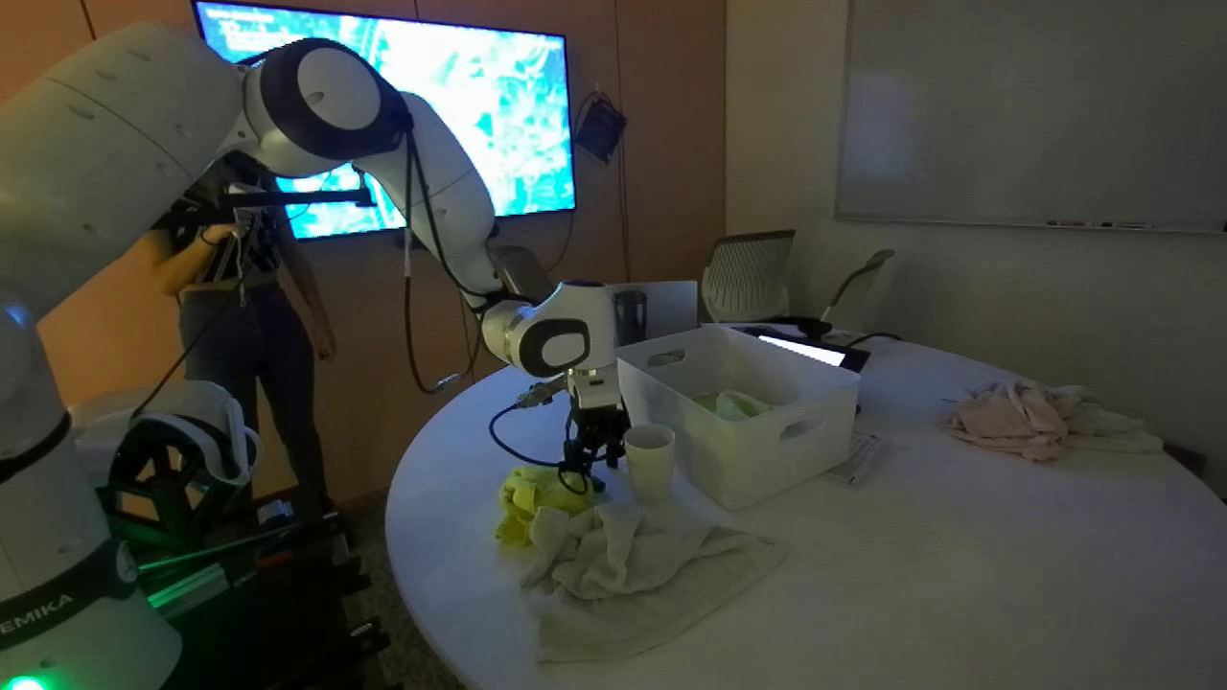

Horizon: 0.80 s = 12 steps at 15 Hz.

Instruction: Put each towel in the white box, and each item from the towel in the white mug

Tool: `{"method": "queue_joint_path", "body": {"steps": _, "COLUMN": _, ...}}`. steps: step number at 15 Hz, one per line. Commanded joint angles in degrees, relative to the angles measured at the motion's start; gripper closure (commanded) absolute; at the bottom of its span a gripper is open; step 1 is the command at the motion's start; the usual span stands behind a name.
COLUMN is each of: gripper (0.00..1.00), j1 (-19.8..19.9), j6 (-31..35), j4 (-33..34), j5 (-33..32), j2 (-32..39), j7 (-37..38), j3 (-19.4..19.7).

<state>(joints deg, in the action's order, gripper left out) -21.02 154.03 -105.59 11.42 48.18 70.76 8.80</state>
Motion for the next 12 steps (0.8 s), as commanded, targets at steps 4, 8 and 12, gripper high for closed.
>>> {"method": "queue_joint_path", "body": {"steps": 4, "gripper": 0.71, "j1": 0.6, "j6": -4.3, "j4": 2.6, "j5": -2.3, "j2": 0.1, "j7": 1.7, "j3": -0.8}}
{"method": "queue_joint_path", "body": {"steps": 8, "gripper": 0.92, "j1": 0.7, "j6": -7.4, "j4": 4.0, "j5": -3.5, "j2": 0.1, "j7": 1.4, "j3": -1.2}}
{"method": "queue_joint_path", "body": {"steps": 12, "gripper": 0.93, "j1": 1.0, "j6": -9.1, "j4": 4.4, "j5": -5.0, "j2": 0.0, "j7": 0.6, "j3": -1.5}}
